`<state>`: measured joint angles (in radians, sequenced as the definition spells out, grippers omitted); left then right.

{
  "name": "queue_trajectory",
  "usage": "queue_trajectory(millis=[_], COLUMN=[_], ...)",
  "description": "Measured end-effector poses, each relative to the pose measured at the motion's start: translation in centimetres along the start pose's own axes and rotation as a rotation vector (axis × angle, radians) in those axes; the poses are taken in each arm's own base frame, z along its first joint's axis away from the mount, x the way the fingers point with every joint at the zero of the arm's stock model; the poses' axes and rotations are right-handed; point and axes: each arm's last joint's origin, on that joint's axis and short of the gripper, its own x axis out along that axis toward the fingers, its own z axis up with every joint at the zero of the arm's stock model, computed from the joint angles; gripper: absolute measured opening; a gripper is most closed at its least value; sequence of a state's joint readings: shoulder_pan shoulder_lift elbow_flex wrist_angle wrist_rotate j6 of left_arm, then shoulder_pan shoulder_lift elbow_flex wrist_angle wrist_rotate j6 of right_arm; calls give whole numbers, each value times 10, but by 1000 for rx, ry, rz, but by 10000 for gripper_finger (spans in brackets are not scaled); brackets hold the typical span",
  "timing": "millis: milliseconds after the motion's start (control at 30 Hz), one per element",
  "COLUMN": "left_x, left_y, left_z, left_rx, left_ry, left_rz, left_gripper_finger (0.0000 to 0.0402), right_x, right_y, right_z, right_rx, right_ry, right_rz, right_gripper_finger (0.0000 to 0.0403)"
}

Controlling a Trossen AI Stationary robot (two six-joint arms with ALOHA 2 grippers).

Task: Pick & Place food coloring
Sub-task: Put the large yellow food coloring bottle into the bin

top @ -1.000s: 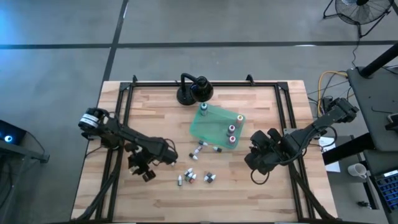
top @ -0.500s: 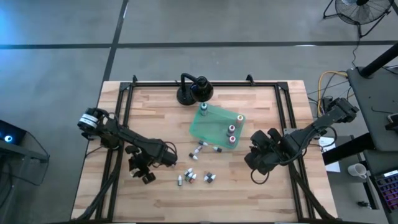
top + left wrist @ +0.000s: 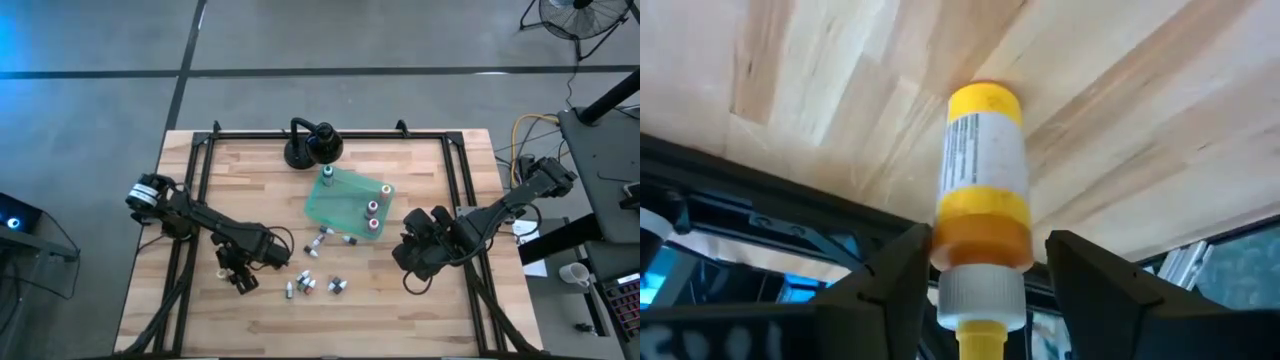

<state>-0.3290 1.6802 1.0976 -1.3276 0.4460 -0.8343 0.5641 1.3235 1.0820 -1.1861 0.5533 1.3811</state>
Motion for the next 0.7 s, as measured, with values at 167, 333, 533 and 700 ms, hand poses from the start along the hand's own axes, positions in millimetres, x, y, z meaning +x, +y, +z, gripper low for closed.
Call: queue_trajectory(millis=[167,333,533,700], left_x=[-8,-20,-35,-42], left_y=[-3,-7,-9,-3], left_z=[1,1,-20,-56], left_rx=[0,-5,-151,-382], left_ry=[-81,-201,-271,-400], left_rz=[36,77,55,-25], left_gripper_finger=[174,174,174,174], right_x=[1,1,1,1], right_y=[0,0,0,0], right_z=[0,0,-1,-1], right_rx=[-2,-4,-4,-4], right_ry=[0,0,0,0], right_rz=[-2,-1,0,0], right_gripper_finger=[100,94,96,102])
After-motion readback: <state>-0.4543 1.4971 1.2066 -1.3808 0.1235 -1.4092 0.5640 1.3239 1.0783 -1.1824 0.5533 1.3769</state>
